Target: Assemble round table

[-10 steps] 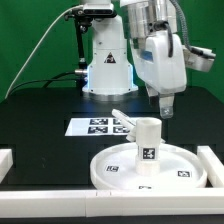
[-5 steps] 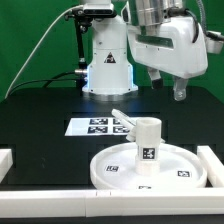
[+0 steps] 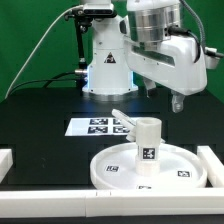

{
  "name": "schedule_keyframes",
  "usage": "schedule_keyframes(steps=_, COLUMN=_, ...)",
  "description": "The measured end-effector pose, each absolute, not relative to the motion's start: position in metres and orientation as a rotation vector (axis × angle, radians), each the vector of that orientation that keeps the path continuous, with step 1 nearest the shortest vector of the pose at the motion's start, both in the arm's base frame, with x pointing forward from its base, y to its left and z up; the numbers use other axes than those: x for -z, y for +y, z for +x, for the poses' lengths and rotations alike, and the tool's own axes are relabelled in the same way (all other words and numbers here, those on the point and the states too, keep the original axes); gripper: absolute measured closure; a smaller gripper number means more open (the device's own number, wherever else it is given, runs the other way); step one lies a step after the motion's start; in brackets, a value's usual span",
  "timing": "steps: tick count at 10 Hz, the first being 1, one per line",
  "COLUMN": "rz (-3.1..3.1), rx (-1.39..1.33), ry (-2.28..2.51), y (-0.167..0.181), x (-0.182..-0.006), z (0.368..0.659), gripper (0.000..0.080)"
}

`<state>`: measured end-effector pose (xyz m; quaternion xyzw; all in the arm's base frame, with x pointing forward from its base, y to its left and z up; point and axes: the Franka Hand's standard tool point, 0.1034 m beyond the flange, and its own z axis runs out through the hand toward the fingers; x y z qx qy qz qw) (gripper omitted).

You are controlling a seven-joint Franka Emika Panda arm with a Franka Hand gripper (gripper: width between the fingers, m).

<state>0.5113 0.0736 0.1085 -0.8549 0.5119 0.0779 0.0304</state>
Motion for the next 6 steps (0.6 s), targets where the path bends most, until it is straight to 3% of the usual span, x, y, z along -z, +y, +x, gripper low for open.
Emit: schedule_keyframes(steps=6, rz=-3.019, rx=-0.218, ry=0.776, y=0.0706, x=-0.1004, z=0.4992, gripper=0.0150)
